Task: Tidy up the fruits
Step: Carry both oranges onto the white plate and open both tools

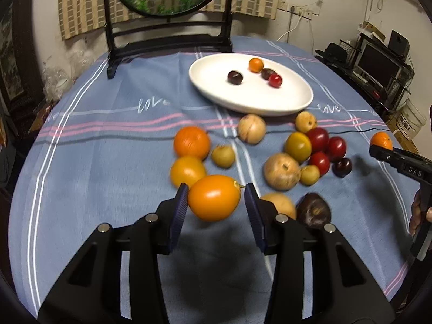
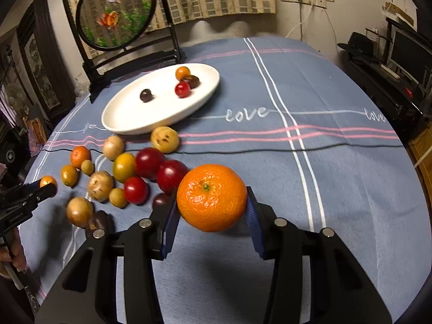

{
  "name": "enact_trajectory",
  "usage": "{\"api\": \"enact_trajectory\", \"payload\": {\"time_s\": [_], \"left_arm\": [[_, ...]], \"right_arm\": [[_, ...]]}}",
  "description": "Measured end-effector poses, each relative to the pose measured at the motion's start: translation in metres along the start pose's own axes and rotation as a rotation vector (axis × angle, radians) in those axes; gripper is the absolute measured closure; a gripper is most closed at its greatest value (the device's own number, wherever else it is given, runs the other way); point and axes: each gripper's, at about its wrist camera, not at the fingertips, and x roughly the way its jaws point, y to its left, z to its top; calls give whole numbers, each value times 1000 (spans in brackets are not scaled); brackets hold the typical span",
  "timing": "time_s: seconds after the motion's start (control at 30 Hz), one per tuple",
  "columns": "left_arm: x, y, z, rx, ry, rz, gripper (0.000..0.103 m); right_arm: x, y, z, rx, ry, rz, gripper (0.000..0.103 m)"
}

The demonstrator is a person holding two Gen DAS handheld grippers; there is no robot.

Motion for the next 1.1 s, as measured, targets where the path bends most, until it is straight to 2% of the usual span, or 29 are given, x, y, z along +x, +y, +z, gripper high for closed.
{"api": "enact_trajectory", "payload": {"time_s": [0.33,0.47,0.8,1.0,1.1], "left_arm": [[12,-20,61,39,-23,-15,60],[28,-21,88,16,-19,-10,60],[86,-24,142,-21,7,36,60],[143,-10,176,-123,75,10,60],[164,-2,186,-153,85,41,60]], "right_arm": [[4,22,39,-84,-47,23,57],[18,34,60,-122,-52,31,57],[76,61,107,-197,-24,45,57],[122,85,135,-262,-4,34,57],[150,94,146,-278,21,19,57]]}}
